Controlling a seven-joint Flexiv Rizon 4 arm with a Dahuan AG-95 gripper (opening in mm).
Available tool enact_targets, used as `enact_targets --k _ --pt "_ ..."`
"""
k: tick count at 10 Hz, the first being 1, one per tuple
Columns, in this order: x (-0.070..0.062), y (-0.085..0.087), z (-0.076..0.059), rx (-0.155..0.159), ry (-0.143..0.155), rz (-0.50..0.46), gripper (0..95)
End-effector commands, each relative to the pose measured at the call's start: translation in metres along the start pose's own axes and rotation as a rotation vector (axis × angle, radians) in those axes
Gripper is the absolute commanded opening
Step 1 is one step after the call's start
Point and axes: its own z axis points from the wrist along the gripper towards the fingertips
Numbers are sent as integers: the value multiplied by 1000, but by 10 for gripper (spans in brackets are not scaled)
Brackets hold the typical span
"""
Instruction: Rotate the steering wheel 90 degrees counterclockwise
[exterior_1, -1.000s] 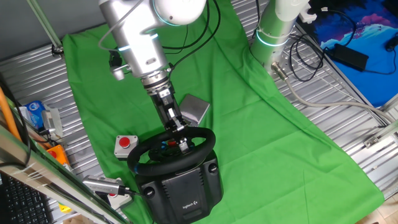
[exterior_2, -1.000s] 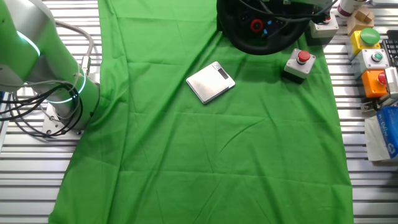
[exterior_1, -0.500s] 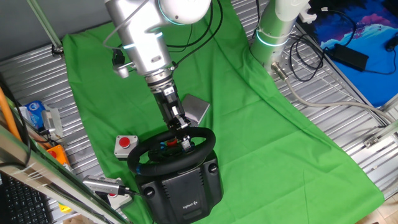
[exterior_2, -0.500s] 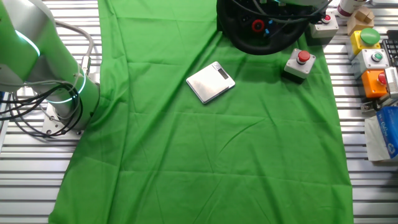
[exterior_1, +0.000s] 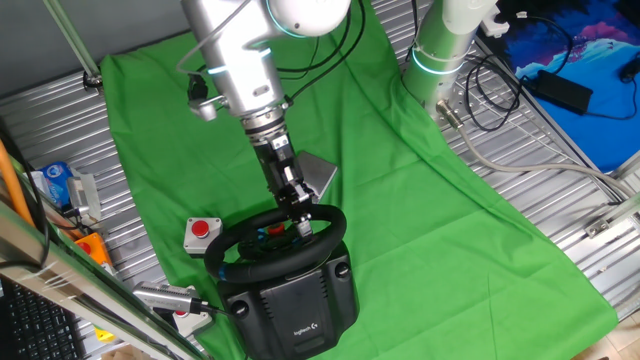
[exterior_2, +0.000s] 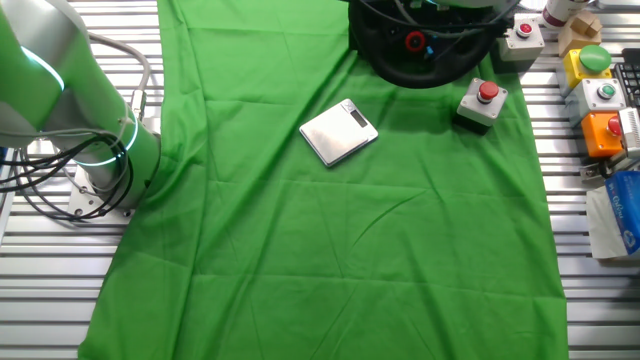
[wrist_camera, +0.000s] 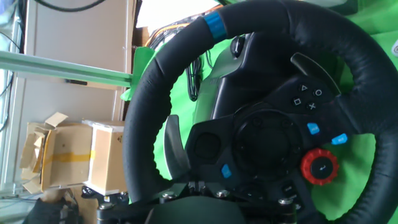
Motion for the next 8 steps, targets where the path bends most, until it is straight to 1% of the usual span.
enact_targets --k 1,4,6,8 --pt "-2 1 -1 1 -1 0 0" --pt "-15 7 -7 -1 4 13 0" --pt "-22 11 -9 -7 -4 19 0" --pt "-26 13 -6 -11 -11 20 0"
